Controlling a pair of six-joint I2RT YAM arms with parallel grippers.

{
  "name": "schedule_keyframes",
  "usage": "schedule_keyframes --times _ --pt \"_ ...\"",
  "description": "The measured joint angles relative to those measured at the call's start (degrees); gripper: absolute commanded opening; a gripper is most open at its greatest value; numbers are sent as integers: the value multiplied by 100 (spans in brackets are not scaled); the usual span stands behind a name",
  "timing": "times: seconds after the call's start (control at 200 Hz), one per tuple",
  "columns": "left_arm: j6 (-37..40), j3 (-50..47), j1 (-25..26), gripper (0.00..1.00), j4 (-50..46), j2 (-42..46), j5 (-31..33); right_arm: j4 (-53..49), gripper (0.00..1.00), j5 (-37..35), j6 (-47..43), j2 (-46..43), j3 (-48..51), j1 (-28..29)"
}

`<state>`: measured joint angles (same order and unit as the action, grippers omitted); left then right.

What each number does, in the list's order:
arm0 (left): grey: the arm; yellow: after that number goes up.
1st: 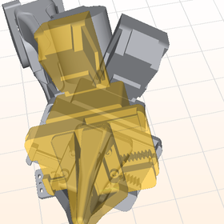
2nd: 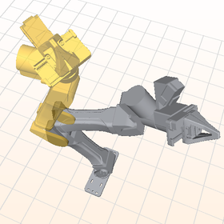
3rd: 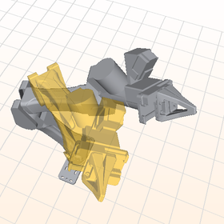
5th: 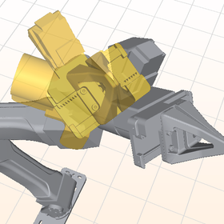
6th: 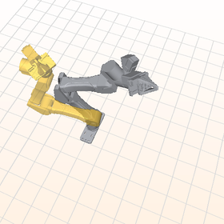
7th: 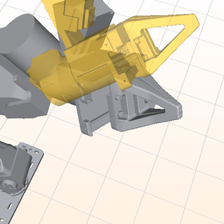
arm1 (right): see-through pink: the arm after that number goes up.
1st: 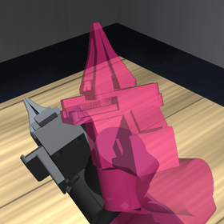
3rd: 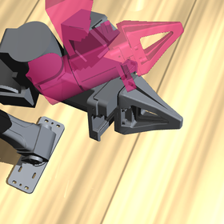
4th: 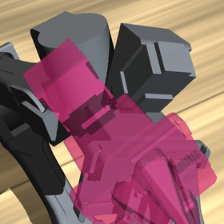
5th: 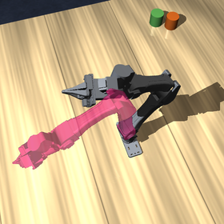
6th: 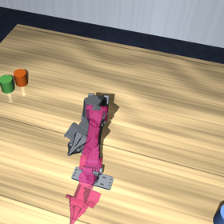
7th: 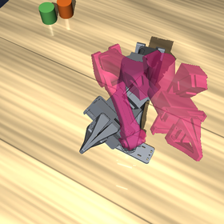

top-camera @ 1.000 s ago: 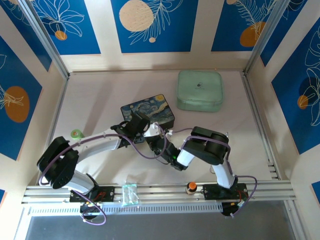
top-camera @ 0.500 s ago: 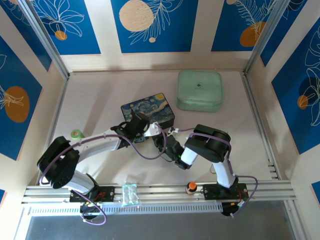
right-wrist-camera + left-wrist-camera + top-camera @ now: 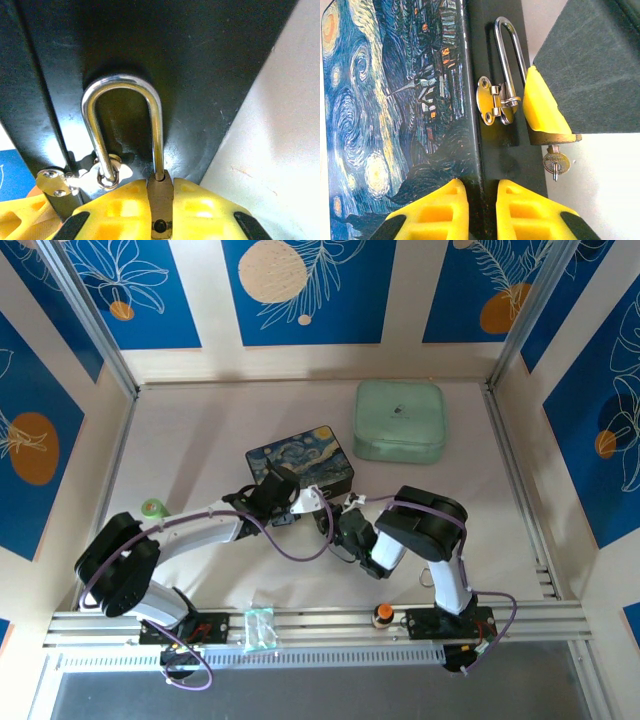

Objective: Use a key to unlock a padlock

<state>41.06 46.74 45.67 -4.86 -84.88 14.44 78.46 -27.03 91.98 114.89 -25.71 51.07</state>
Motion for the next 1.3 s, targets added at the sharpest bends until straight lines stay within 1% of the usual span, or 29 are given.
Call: schedule_keyframes --times 0.065,0.27,0.385,0.475,0.6,0.715,0.795,0.925,0.986,1.136,1.211,1.301 --pt "0 0 0 3 0 0 -2 63 0 74 33 31 0 -48" --pt "7 -37 0 3 13 31 72 -61 0 -186 332 -26 179 -479" --pt "2 -66 0 2 2 74 85 -678 0 -153 317 -413 227 -632" --pt "0 -105 0 3 -28 142 83 -1412 0 -24 192 -999 256 -730" --pt "-22 -175 0 6 -92 262 66 -2736 0 597 -245 -1919 203 -1012" --pt "-109 -195 -17 9 -155 337 22 -4153 0 1314 -938 -2612 70 -1335" --pt "-210 -214 -28 12 -166 380 -46 -4881 0 1882 -1368 -2924 70 -1604" --pt "-328 -219 -37 14 -157 385 -63 -6050 0 2817 -2168 -3198 9 -2052" --pt "-356 -219 -39 18 -155 382 -35 -6544 0 3246 -2535 -3228 -90 -2256" --pt "-595 -223 -72 39 -107 382 2 -7737 0 4096 -3418 -3217 -470 -2629" --pt "-682 -271 -101 49 -103 393 -37 -8334 0 4371 -3873 -3180 -706 -2765" --pt "-826 -323 -111 54 -131 444 -35 -9047 0 4522 -4404 -3091 -984 -2920"
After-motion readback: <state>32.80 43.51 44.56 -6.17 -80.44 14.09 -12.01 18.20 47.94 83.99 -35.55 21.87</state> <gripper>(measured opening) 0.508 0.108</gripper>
